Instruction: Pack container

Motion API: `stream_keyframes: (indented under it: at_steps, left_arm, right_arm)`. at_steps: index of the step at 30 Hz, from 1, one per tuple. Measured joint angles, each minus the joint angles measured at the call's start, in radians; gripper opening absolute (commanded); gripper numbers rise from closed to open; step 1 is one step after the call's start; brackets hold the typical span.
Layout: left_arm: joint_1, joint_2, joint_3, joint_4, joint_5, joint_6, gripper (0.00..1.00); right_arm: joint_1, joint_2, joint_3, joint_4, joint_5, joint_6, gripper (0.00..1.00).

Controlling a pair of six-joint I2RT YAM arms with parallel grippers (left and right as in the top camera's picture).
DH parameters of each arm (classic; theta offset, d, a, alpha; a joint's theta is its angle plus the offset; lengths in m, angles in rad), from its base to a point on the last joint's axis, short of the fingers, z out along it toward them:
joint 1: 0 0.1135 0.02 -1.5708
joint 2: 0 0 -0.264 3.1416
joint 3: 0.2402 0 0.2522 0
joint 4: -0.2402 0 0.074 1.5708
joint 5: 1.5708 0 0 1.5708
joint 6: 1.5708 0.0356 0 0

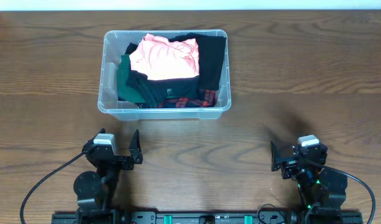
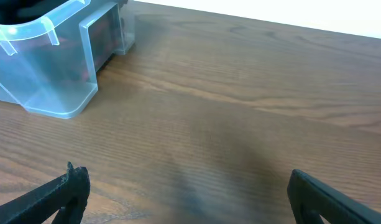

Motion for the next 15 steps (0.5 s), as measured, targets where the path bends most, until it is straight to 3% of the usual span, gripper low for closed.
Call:
stream_keyframes:
  at_steps: [15]
  left_arm:
    - [0.0, 0.0, 0.0, 0.0, 0.0, 0.0, 0.98]
  right_arm:
    - [0.0, 0.0, 0.0, 0.0, 0.0, 0.0, 0.99]
